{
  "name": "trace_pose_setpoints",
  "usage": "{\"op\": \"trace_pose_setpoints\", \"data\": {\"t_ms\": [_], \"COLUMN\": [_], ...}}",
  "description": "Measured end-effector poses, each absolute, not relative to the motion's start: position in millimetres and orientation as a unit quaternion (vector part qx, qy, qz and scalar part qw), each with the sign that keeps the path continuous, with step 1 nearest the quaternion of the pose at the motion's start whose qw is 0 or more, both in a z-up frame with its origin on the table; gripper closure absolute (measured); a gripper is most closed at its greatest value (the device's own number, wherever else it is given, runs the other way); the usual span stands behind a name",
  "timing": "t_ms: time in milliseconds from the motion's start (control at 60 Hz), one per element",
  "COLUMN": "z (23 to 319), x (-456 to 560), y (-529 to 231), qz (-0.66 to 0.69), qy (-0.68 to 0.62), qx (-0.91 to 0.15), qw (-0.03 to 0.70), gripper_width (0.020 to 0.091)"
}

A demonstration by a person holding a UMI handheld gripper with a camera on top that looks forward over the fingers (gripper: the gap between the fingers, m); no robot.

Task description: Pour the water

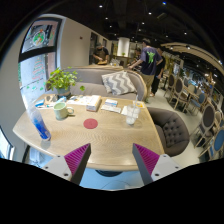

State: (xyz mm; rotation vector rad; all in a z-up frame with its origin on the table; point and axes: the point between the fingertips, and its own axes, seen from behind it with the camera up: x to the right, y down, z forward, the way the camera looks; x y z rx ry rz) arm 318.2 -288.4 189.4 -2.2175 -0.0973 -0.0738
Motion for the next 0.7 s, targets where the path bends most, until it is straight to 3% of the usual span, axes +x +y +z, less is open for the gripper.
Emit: {"op": "trace_pose_setpoints", "data": {"t_ms": [217,467,700], "z": [177,149,125], "x": [268,118,-12], "y": [-296,-315,-277], "qz": [-0.013,0.030,0.074], "qy": [-0.056,-0.084,-0.081], "qx": [-0.897,-0.896,-0.881], "qw": [0.438,0.434,0.459], "gripper_width": [0.0251,0.0243,0.0243]}}
